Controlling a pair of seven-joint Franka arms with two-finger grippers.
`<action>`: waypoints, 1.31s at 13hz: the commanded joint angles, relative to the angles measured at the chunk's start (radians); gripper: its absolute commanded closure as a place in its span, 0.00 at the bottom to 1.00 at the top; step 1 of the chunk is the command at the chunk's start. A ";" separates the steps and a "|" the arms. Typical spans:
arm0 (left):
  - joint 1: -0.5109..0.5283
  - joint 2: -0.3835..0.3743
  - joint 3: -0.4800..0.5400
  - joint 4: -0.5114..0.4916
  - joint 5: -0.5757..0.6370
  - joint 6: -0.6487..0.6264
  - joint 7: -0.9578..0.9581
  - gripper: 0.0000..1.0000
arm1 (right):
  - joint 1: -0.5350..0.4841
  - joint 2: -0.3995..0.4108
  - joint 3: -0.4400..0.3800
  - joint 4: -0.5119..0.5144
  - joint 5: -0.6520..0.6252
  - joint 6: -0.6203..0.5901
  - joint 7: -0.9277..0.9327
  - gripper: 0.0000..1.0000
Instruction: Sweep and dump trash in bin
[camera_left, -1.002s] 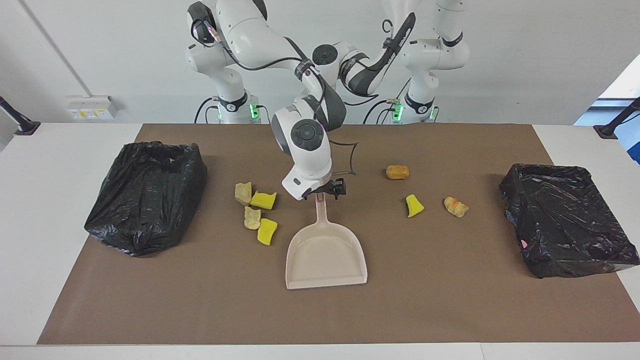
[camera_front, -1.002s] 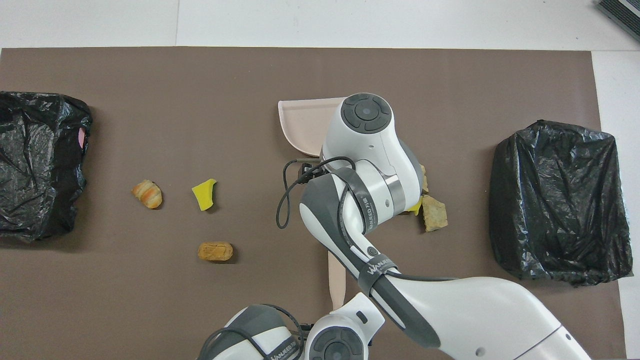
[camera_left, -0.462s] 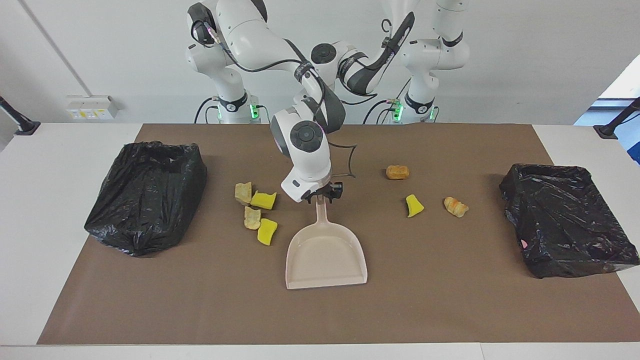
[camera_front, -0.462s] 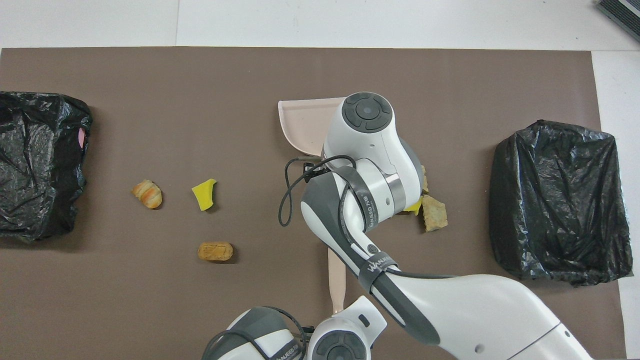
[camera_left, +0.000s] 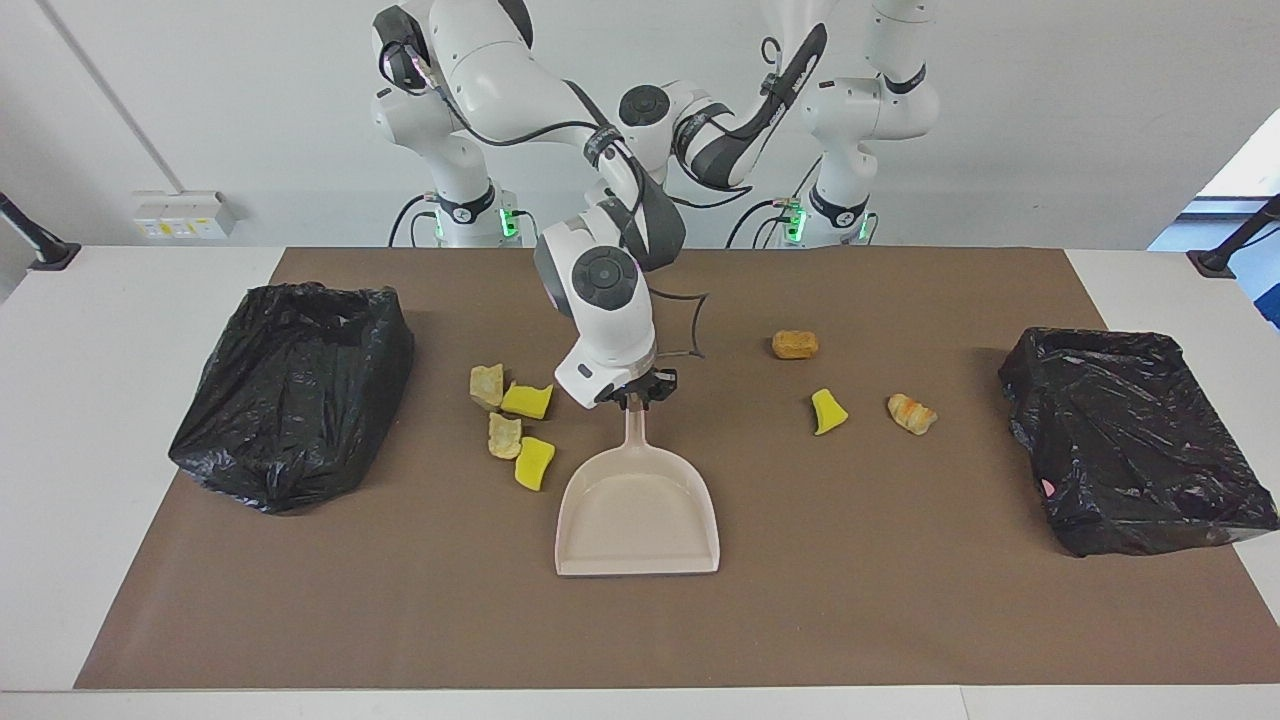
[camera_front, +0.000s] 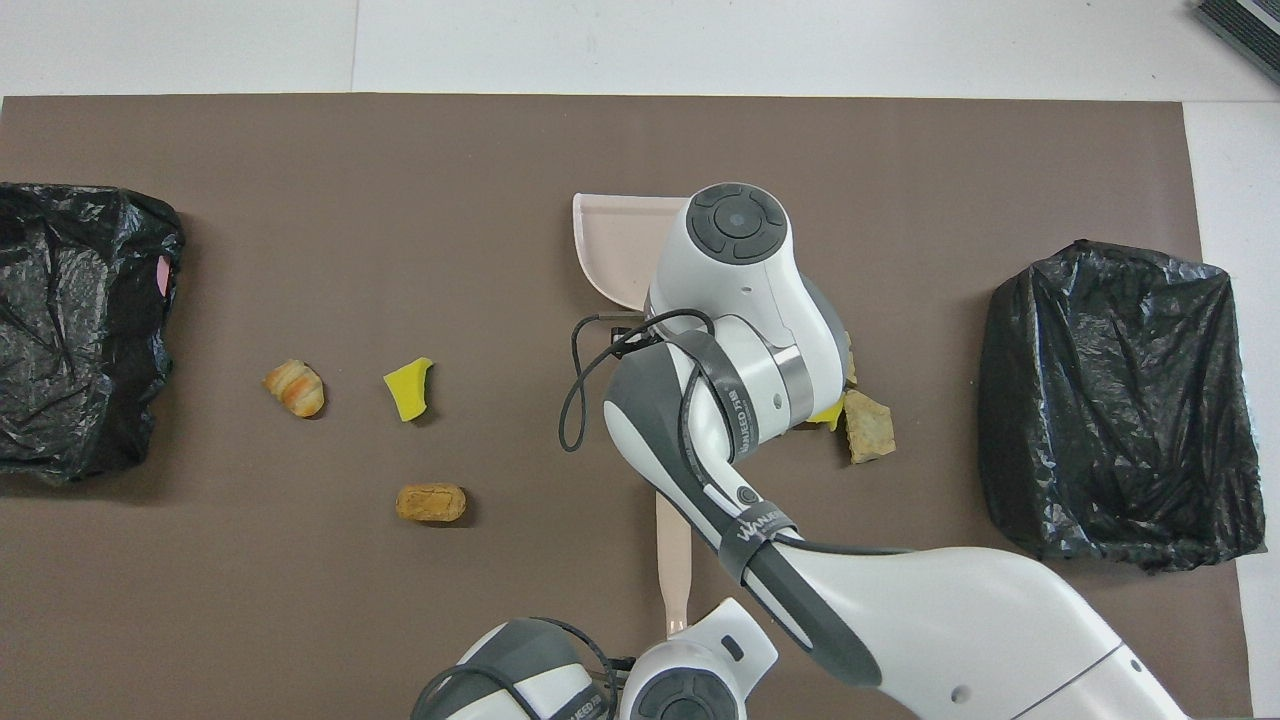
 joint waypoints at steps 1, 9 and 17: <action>-0.016 -0.007 0.009 -0.010 -0.010 -0.003 0.003 0.54 | -0.024 -0.002 0.004 0.026 0.039 -0.052 -0.027 1.00; -0.010 -0.013 0.013 0.004 -0.010 -0.065 0.003 1.00 | -0.195 -0.193 -0.007 0.011 0.091 -0.172 -0.222 1.00; 0.001 -0.132 0.300 0.113 0.074 -0.404 0.137 1.00 | -0.325 -0.407 -0.007 -0.199 0.010 -0.364 -0.875 1.00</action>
